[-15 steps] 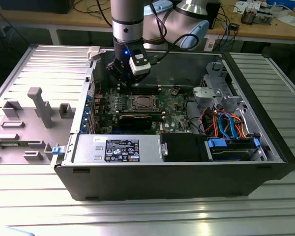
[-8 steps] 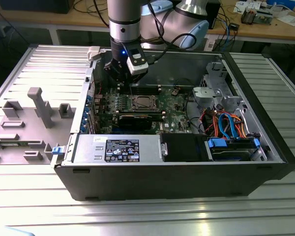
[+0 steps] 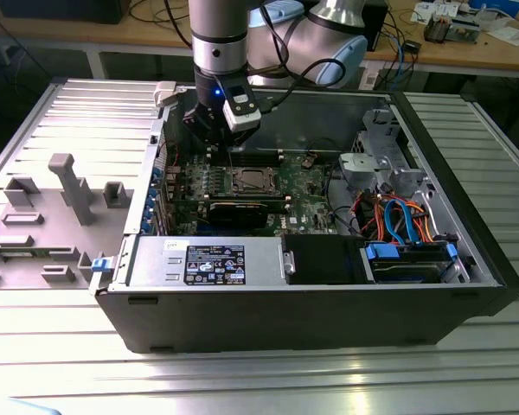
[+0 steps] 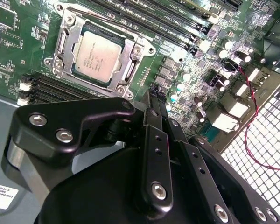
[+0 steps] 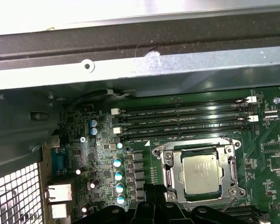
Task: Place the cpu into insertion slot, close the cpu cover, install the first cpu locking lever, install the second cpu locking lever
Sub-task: 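Install the first cpu locking lever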
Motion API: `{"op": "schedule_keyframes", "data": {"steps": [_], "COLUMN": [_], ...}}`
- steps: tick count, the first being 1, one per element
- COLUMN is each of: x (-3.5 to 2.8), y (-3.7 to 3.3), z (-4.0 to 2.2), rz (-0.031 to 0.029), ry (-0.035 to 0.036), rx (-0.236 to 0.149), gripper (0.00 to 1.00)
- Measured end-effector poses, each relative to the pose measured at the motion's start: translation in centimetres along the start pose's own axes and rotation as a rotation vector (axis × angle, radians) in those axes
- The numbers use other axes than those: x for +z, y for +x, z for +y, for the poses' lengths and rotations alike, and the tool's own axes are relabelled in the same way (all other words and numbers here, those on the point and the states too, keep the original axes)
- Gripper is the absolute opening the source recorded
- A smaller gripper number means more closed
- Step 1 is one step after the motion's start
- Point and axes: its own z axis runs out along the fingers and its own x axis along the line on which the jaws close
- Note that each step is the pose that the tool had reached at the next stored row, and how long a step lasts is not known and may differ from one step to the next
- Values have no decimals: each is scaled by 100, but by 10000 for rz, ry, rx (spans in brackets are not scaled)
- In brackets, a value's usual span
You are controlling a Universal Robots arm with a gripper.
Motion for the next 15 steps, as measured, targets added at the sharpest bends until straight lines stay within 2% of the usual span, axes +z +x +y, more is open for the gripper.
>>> {"op": "schedule_keyframes", "data": {"steps": [5,12,15], "x": [0,0,0], "y": [0,0,0], "z": [0,0,0], "rz": [0,-4,-8], "ry": [-1,-10,-17], "rx": [-18,-447,-833], "gripper": [11,11,11]}}
